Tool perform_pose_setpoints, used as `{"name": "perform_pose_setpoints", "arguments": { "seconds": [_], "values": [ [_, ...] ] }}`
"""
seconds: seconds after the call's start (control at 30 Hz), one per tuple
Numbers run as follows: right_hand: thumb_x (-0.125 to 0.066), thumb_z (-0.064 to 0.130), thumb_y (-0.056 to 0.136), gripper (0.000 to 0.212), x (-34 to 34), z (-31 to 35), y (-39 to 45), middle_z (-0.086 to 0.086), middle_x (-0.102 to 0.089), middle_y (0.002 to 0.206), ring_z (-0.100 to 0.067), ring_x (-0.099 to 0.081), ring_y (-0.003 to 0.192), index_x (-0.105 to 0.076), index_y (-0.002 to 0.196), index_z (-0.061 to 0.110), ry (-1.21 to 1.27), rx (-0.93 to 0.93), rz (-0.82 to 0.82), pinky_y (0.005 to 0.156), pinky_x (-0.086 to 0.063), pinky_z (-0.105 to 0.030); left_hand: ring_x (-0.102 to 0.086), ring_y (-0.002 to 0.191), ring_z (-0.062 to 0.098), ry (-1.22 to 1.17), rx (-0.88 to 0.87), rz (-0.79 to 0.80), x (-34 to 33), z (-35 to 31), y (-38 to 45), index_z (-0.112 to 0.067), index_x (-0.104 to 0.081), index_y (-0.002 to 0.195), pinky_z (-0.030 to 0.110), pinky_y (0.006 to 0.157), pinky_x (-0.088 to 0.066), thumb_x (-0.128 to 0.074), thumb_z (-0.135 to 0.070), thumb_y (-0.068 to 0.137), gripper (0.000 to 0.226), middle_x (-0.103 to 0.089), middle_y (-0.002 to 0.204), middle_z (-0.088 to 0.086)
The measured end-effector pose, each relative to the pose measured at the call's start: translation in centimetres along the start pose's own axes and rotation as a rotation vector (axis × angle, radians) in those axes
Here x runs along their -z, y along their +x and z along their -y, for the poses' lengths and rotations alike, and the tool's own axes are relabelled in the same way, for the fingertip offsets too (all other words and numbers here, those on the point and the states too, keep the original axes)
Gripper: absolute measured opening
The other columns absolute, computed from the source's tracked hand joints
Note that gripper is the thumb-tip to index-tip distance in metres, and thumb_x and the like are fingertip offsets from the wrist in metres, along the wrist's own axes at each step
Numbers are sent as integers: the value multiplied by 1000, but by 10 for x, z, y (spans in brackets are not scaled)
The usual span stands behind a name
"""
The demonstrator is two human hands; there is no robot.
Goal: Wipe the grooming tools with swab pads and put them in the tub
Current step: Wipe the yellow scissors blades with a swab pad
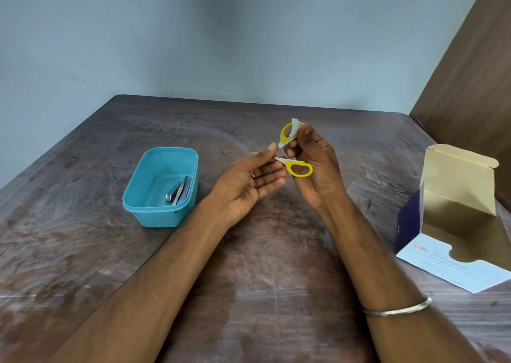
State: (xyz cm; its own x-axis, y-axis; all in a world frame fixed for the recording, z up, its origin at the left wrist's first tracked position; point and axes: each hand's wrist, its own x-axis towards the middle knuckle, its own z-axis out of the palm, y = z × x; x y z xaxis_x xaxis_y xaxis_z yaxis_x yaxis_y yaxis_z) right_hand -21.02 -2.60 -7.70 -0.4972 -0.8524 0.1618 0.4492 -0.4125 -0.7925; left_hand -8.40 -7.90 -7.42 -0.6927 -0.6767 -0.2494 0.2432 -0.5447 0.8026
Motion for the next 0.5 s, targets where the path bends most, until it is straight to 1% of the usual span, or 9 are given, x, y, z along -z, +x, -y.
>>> {"name": "perform_pose_setpoints", "arguments": {
  "seconds": [0.03, 0.1, 0.13, 0.2, 0.23, 0.3, 0.4, 0.47, 0.5],
  "values": [
    [-66, 32, 75, 27, 0, 1, 0, 2, -59, 64, -7, -50, 54, -72, 90, 10, 4, 1, -8, 53, -42, -19, -70, 60, 13, 32, 8, 32, -1, 2, -1, -10, -70, 79, 26, 60, -61, -68, -23, 89, 16, -71, 68, 4],
    [-63, 37, 77, 26, 0, 2, 1, 2, -58, 64, -8, -51, 55, -75, 79, 14, -2, 2, -6, 57, -42, -22, -70, 64, 14, 126, -1, 95, -1, 4, -2, -10, -72, 87, 27, 62, -61, -70, -26, 84, 17, -72, 73, 4],
    [-60, 40, 79, 29, 0, 2, 1, 0, -58, 63, -9, -51, 53, -75, 74, 16, -25, -6, -5, 55, -41, -24, -69, 64, 14, 177, -11, 124, -1, 5, -3, -10, -72, 91, 28, 62, -60, -72, -29, 80, 22, -72, 76, 5],
    [-57, 46, 81, 37, -2, 0, -1, -6, -53, 61, -11, -47, 41, -69, 73, 13, -100, -47, 11, 41, -36, -22, -67, 62, 15, 262, -37, 167, 0, 7, -4, -9, -71, 92, 28, 60, -59, -76, -31, 73, 30, -72, 79, 7],
    [-58, 49, 81, 40, -4, -1, -2, -9, -50, 61, -10, -43, 35, -66, 75, 10, -135, -71, 11, 36, -34, -20, -67, 61, 16, 288, -50, 178, 0, 8, -5, -8, -71, 92, 28, 59, -59, -76, -31, 73, 30, -72, 80, 9],
    [-63, 48, 77, 41, -4, -3, -3, -10, -50, 60, -10, -40, 30, -65, 75, 8, -169, -100, -21, 32, -33, -18, -67, 61, 18, 308, -78, 176, 0, 8, -5, -6, -72, 94, 28, 59, -59, -75, -28, 75, 29, -72, 80, 11],
    [-65, 35, 81, 29, 1, -2, -2, -4, -58, 55, -13, -48, 36, -69, 77, 6, -178, -71, -18, 37, -39, -21, -67, 60, 18, 325, -142, 128, 2, 4, -6, -6, -74, 97, 26, 58, -57, -74, -27, 74, 32, -72, 77, 10],
    [-65, 23, 88, 22, 4, -2, -1, -5, -64, 62, -16, -55, 45, -66, 87, 1, -217, -56, -1, 45, -45, -24, -66, 58, 17, 319, -189, 60, 4, 0, -5, -10, -74, 90, 26, 57, -57, -75, -28, 73, 25, -73, 74, 8],
    [-69, 23, 86, 21, 4, -2, -1, -9, -66, 71, -18, -58, 53, -67, 90, 2, -245, -59, -16, 51, -48, -25, -66, 57, 17, 317, -215, 16, 5, -2, -4, -11, -75, 87, 26, 56, -56, -75, -27, 76, 19, -73, 73, 8]
  ]
}}
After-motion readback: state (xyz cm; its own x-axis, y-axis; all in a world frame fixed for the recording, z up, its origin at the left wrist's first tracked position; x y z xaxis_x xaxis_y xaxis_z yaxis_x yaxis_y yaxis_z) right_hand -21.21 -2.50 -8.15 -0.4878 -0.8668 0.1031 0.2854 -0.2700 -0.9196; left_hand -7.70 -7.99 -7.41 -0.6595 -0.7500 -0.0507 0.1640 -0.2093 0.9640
